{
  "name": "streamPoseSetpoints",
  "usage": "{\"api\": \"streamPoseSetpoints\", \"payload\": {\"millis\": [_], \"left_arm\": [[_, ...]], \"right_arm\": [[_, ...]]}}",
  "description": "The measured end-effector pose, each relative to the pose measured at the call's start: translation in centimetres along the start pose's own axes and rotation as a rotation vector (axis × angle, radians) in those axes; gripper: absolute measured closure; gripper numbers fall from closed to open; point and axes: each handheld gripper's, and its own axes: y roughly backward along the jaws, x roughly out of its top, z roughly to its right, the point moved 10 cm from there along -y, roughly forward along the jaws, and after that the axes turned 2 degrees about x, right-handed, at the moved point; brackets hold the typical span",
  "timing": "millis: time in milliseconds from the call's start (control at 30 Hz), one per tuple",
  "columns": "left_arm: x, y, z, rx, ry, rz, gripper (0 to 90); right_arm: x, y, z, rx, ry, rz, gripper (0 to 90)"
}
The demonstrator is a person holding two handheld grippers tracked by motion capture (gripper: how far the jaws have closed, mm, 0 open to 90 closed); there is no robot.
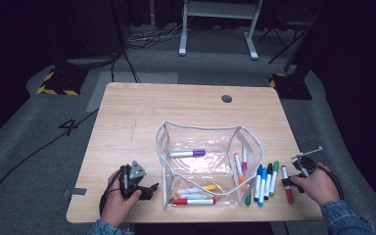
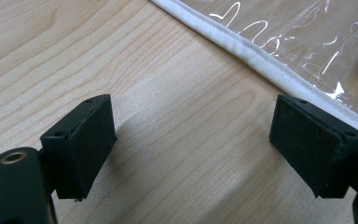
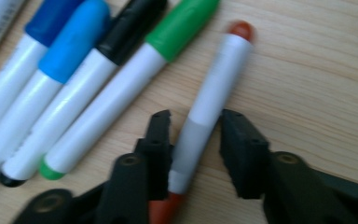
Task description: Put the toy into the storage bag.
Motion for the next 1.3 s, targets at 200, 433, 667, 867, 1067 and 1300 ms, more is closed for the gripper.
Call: {"api": "streamPoseSetpoints", "payload": {"millis": [200, 433, 667, 867, 1067, 1300], "left_arm": [[0.0, 0.0, 0.0, -0.001, -0.002, 0.000, 14.6], [0.0, 0.0, 0.0, 0.001, -0.002, 0.000, 14.5], [0.0, 0.0, 0.0, 0.001, -0.002, 0.000, 14.5], [0.0, 0.0, 0.0, -0.002, -0.002, -0.003, 14.5], [0.0, 0.0, 0.0, -0.003, 0.001, 0.001, 14.4], [0.0, 0.0, 0.0, -0.006, 0.000, -0.004, 14.3]], "right_arm": [[-0.4, 0.4, 1.7, -0.065, -0.027, -0.021, 77.1], [2.0, 4.8, 0.1, -0.020, 0.024, 0.063, 77.2], [6.4, 11.2, -4.6, 0.023, 0.202, 0.162, 77.1], [10.3, 15.7, -10.1, 0.045, 0.363, 0.227, 77.1], [13.0, 17.7, -16.3, 0.082, 0.529, 0.239, 77.1], [14.2, 16.3, -23.5, 0.121, 0.732, 0.188, 77.1]]}}
